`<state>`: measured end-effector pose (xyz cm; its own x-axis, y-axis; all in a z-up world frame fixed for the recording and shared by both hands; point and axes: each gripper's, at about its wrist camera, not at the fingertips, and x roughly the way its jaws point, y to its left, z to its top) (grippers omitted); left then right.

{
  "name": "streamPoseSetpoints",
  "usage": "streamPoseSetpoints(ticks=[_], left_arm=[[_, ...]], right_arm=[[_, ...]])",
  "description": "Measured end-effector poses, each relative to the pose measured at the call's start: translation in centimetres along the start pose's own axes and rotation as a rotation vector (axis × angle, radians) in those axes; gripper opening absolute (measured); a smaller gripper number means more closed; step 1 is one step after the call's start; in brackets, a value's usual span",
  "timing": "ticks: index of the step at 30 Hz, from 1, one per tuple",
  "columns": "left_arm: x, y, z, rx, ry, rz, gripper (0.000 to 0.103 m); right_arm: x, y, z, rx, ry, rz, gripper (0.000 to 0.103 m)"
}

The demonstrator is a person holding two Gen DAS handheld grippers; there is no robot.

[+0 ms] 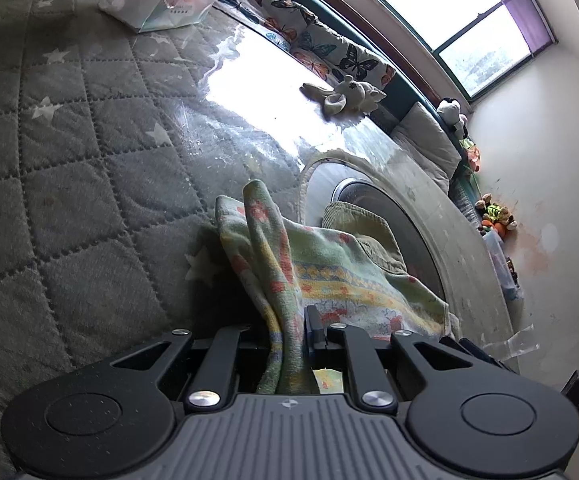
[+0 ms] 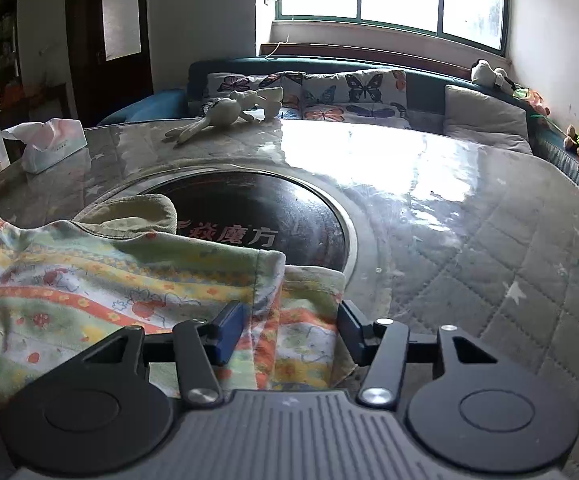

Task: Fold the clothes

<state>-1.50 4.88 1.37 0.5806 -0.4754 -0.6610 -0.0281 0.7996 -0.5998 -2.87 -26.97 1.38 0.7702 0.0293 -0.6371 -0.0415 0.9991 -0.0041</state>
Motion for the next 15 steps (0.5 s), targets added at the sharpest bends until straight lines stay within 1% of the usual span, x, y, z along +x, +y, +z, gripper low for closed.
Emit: streamPoseSetpoints(ticks=[3, 5, 6, 7, 9, 10, 11, 13, 15], left_arm=[[0.0, -0.1, 0.0, 0.008, -0.001, 0.005, 0.014], [0.0, -0.1, 0.0, 0.013, -0.002, 0.009, 0.014], [0.0, -0.2, -0.1, 0.016, -0.002, 0.012, 0.014], [0.0, -0.3, -0.1, 0.020, -0.003, 0.015, 0.014], [0.0, -0.4, -0.1, 0.025, -0.004, 0.021, 0.014], [0.0, -0.5, -0.1, 0.029, -0.005, 0.023, 0.014], [0.0, -0.5, -0.1, 0.033, -0.006, 0.025, 0.014], [0.0, -0.8, -0.1, 0.046, -0.008, 0.035, 0.014], [-0.3, -1.2, -0.1, 0.063, -0.019, 0.049, 0.014]], right_arm=[[0.0, 0.1, -0.1, -0.001, -0.002, -0.008, 0.053], [-0.1, 0.3, -0.1, 0.001, -0.003, -0.005, 0.048], [-0.2, 0.3, -0.1, 0.004, -0.004, -0.002, 0.042], [-0.3, 0.4, -0.1, 0.006, -0.005, 0.004, 0.032], [-0.4, 0.7, -0.2, 0.009, -0.006, 0.020, 0.024], [-0.4, 0.8, -0.2, 0.009, -0.007, 0.024, 0.018], [-0.4, 0.9, -0.2, 0.012, -0.008, 0.030, 0.016], [-0.6, 1.1, -0.1, 0.011, -0.013, 0.037, 0.009], [-1.0, 1.0, 0.2, 0.013, -0.023, 0.049, 0.008]])
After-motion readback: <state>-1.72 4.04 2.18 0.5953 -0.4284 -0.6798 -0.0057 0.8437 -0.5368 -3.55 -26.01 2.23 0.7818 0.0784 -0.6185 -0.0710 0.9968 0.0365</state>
